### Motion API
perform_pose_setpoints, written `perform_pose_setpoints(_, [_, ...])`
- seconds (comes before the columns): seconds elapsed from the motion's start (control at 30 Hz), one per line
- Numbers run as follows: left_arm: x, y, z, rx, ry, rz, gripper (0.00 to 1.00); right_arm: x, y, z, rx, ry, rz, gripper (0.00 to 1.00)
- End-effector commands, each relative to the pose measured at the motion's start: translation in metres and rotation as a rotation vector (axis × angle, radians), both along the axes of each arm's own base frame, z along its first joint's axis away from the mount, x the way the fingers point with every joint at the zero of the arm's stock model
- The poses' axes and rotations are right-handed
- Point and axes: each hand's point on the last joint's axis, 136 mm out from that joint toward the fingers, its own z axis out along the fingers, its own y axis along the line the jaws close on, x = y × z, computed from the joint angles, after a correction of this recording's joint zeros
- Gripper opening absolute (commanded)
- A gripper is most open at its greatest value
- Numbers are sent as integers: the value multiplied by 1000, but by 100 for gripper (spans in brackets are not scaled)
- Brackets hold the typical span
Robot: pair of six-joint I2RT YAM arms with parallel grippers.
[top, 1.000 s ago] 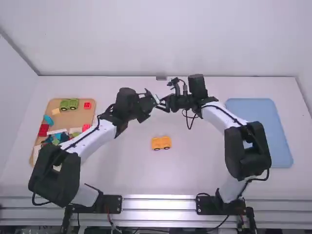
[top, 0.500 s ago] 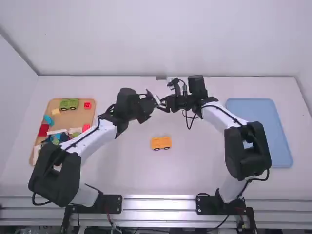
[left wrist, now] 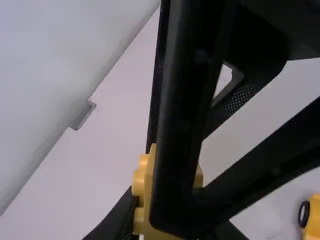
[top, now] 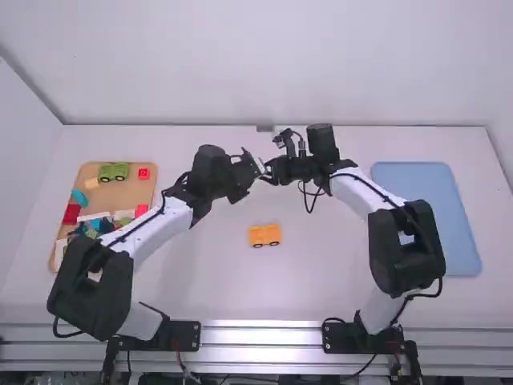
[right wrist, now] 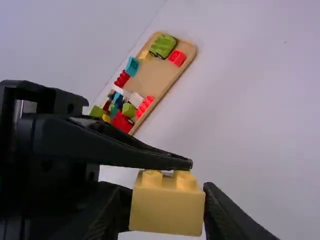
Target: Assemble lego blocks to make yellow taxi
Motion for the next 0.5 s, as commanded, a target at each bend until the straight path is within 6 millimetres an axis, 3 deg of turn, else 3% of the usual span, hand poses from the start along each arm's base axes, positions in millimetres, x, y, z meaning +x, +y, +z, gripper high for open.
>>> perform_pose_setpoints(0.0, [-5, -7, -5, -4, 10, -28, 2, 3, 7, 8, 11, -21, 16, 42])
perform_pose_setpoints(0.17, [-4, -7, -5, -5, 6, -28, 2, 3, 7, 8, 11, -21, 16, 31])
perform_pose_setpoints(0.37, [-3, -7, -2, -10, -5, -28, 3, 3, 7, 8, 11, -21, 16, 27])
perform_pose_setpoints(0.47, [-3, -8, -2, -11, -6, -28, 16, 3, 7, 8, 11, -22, 16, 24])
